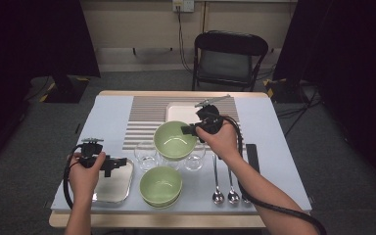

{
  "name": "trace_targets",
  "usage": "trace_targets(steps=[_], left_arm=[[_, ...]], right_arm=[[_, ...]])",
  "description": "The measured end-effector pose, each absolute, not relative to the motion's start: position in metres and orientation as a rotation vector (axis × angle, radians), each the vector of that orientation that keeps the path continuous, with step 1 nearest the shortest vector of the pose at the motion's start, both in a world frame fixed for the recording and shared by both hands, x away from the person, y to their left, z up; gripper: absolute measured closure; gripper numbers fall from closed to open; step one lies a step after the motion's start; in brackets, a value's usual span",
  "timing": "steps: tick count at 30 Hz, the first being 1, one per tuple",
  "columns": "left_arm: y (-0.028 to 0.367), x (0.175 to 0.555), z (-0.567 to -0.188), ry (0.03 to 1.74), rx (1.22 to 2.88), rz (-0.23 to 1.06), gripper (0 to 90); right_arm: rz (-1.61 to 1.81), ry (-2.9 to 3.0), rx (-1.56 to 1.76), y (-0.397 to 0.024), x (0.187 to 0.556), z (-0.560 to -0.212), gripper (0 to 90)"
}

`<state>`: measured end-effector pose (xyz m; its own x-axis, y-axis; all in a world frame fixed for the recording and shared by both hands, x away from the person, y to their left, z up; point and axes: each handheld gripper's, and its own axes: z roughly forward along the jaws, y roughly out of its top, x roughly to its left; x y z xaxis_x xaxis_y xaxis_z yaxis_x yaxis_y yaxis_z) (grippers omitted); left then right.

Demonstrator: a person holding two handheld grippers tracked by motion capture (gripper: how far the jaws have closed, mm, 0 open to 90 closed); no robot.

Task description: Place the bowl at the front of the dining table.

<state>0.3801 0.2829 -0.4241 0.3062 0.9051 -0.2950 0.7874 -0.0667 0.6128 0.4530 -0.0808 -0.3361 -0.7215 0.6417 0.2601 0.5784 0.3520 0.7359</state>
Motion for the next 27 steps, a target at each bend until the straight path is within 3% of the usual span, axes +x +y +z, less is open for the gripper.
trace_targets(steps=[27], left_arm=[[0.284, 0.379, -0.422, 1.507, 1.866, 0.221, 22.3]], right_arm=[[1.334, 2.44, 1.243, -0.088, 0.467, -0.339, 82.9]])
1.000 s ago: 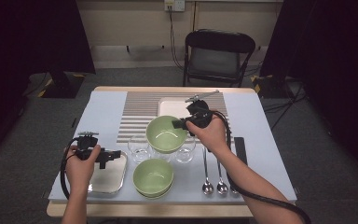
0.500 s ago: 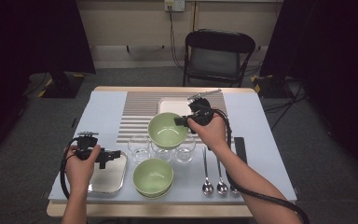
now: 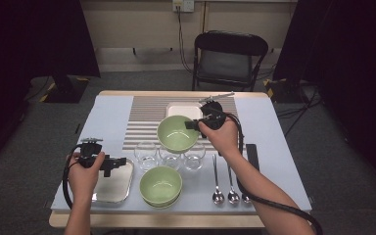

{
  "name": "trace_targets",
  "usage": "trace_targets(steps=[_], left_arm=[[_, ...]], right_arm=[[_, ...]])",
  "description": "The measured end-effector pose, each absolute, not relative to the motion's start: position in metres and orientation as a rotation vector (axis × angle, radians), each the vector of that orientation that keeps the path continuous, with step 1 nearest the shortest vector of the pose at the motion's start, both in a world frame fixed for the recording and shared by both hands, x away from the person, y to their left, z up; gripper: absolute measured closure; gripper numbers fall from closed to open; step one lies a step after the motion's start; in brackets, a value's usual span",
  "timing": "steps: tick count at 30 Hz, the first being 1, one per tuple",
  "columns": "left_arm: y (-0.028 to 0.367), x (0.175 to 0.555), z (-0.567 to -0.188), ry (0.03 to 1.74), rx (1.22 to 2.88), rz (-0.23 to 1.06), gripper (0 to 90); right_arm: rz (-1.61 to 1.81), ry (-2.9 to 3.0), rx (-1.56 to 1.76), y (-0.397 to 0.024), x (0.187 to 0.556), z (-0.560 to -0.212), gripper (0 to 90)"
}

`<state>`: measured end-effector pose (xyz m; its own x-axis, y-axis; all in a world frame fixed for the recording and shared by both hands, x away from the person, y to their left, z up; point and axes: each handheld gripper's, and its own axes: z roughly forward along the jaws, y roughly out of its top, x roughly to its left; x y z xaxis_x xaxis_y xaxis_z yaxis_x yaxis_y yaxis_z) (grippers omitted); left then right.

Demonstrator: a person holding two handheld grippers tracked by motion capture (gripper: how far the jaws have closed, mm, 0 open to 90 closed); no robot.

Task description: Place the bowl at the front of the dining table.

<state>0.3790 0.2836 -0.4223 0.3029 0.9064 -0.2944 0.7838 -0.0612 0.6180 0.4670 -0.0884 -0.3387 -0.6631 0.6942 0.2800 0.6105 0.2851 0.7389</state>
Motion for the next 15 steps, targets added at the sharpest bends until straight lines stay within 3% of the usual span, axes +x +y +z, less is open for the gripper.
trace_targets(steps=[15], left_arm=[[0.284, 0.3791, -0.4219, 1.507, 1.864, 0.219, 22.3]], right_arm=[[1.321, 2.397, 1.277, -0.088, 0.4738, -0.3359, 82.9]])
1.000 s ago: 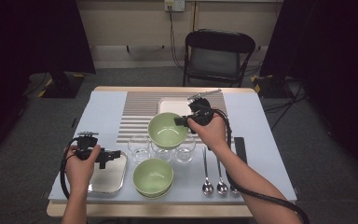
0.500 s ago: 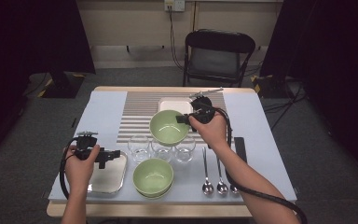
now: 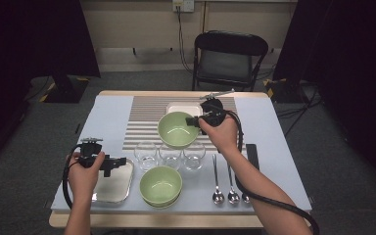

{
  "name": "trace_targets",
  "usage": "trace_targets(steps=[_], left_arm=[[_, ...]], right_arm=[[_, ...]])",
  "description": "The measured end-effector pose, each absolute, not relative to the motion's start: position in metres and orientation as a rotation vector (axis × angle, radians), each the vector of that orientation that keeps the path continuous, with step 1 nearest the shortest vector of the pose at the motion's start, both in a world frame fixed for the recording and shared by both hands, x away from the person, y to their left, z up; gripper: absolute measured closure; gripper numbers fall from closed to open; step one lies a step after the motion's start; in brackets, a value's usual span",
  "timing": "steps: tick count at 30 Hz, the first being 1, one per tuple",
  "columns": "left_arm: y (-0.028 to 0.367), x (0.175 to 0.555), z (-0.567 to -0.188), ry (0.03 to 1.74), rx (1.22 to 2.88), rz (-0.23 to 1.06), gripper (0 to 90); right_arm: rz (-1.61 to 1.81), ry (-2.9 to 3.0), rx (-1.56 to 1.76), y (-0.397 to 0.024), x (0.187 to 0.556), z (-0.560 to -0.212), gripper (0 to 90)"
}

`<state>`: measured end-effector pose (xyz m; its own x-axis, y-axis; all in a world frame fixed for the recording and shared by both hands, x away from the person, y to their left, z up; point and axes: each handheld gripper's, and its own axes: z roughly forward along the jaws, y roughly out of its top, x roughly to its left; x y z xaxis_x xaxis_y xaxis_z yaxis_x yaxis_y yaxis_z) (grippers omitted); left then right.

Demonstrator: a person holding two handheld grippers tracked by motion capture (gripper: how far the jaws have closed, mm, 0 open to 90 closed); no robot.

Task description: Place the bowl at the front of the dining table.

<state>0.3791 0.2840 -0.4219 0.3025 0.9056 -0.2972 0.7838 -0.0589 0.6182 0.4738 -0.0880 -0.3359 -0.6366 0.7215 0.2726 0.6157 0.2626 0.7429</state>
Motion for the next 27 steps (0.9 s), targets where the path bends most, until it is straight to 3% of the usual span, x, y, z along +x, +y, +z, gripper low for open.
trace_targets(steps=[27], left_arm=[[0.287, 0.378, -0.421, 1.514, 1.854, 0.228, 22.3]], right_arm=[[1.321, 2.326, 1.332, -0.095, 0.486, -0.34, 82.8]])
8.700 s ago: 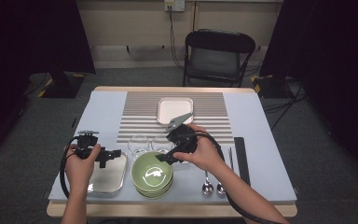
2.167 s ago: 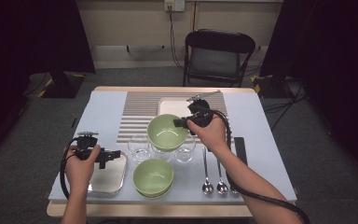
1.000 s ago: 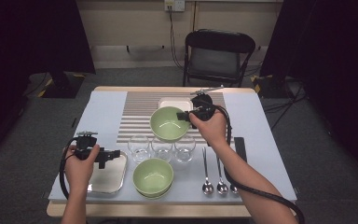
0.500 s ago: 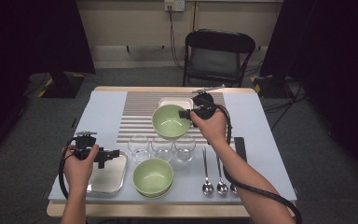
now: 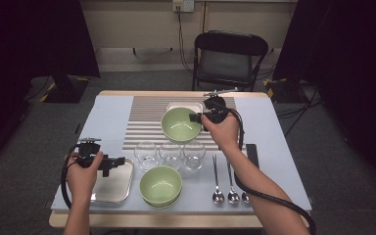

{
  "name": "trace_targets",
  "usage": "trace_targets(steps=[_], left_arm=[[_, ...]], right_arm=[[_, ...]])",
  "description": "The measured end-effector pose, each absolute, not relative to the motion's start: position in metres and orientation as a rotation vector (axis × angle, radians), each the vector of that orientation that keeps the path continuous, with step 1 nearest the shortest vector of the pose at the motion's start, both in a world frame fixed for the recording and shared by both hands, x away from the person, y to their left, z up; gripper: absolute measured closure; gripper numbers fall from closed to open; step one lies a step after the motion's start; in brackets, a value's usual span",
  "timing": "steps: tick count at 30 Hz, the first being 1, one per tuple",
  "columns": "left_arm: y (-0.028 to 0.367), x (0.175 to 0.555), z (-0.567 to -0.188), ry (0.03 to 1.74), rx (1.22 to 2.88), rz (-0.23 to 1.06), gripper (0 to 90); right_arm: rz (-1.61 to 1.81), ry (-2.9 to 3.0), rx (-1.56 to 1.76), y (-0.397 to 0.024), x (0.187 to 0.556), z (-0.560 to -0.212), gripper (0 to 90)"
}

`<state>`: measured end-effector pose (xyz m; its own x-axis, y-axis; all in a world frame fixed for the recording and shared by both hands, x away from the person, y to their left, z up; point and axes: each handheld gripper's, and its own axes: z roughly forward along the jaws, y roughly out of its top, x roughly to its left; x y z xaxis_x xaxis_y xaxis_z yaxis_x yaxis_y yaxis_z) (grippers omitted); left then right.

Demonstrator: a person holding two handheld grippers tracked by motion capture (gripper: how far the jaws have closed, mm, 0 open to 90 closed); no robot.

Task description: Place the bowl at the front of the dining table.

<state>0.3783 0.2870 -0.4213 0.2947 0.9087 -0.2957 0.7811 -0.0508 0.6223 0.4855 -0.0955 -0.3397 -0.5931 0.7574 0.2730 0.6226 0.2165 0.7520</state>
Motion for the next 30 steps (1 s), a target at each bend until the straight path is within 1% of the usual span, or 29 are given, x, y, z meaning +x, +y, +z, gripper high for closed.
trace_targets(steps=[30], left_arm=[[0.289, 0.377, -0.42, 1.513, 1.85, 0.237, 22.3]], right_arm=[[1.316, 2.292, 1.361, -0.098, 0.499, -0.346, 82.8]])
